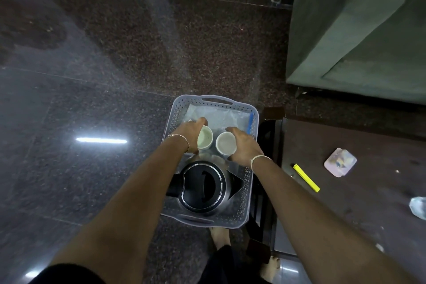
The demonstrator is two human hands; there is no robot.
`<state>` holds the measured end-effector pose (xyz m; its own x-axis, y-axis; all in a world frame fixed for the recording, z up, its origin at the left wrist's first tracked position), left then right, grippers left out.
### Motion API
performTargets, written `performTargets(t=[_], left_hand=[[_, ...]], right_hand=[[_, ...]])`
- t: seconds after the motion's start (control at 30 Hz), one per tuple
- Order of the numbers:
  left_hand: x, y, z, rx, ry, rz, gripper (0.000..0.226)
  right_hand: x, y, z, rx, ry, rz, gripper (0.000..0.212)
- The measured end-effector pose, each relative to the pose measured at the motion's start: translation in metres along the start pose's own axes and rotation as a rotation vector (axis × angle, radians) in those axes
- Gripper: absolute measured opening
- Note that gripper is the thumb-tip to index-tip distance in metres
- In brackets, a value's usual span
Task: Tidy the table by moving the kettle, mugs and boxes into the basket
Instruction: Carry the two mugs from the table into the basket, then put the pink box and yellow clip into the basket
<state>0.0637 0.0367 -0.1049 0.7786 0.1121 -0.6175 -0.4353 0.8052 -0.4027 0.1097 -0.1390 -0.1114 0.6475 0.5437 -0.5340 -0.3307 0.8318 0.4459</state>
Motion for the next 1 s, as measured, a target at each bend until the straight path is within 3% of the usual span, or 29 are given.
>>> performTargets(t=[0.17,0.43,0.53,0.7,1.0], left_hand=[[-0.009,-0.017,0.025,-0.11,0.051,0.046,0.101],[-0.019,-0.111,0.048,-0.292,-0.099,-0.039,0.057],[-0.02,-0.16,0.029,-0.356,-0.147,-0.09,0.055],[-0.019,-0.233,-0.025,-0.422,-0.082,-0.106,0.051],[0.003,-0.316,-0.136,-0.514,-0.03,0.005,0.04]], right_hand=[[-0.017,0.0,0.022,0.046,-0.057,0.0,0.086],[-0.077,-0.026,0.06,0.209,-0.205,0.01,0.072],[-0.105,-0.062,0.071,0.261,-0.304,-0.058,0.059],[-0.146,-0.146,0.083,0.265,-0.345,-0.219,0.054],[-0.184,-0.284,0.084,0.139,-0.203,-0.329,0.057]])
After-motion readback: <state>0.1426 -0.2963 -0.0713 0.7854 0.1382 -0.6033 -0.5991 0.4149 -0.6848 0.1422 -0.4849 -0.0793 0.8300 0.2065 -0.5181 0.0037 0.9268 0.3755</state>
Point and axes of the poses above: each hand's wrist, its own x-axis towards the middle knuckle, its own z-axis out of the back of the hand, y = z × x, the point moved 4 cm from there along x, towards the middle knuckle, and after that the axes turned 10 degrees about -x, right-handed, at the moved point
